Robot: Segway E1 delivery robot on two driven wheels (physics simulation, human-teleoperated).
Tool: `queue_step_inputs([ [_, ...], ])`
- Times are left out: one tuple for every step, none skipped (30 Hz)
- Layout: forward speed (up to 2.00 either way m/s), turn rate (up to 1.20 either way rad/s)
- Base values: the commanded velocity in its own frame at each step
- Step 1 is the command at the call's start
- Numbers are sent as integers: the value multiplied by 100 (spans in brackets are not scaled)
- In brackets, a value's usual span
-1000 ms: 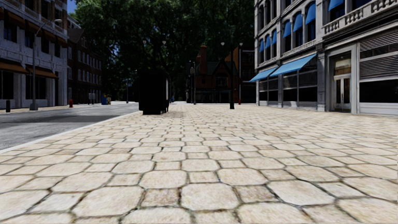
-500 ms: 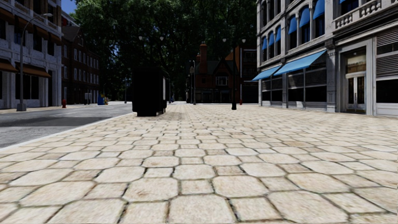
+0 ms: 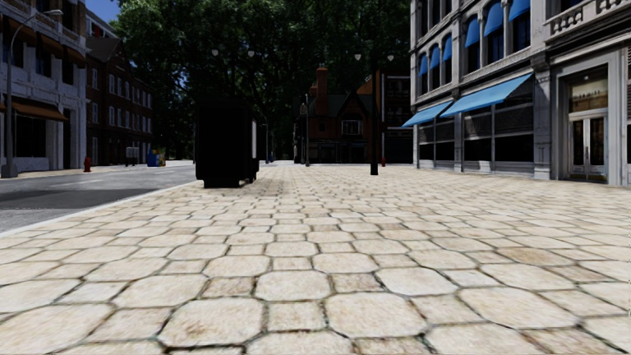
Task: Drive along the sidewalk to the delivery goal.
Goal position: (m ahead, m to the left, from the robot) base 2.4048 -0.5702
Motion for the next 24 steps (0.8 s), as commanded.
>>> queue_step_inputs([
  [200,-22],
  [200,-22],
  [200,-22],
  [200,-22],
  [200,-22],
  [200,-22],
  [200,-22],
  [200,-22],
  [200,-22],
  [200,-22],
  [200,-22],
  [200,-24],
  [200,-25],
  [200,-25],
  [200,-25],
  [200,-25],
  [200,-25],
  [200,-25],
  [200,-25],
  [200,-25],
  [200,-25],
  [200,-25],
  [200,-25],
  [200,-24],
])
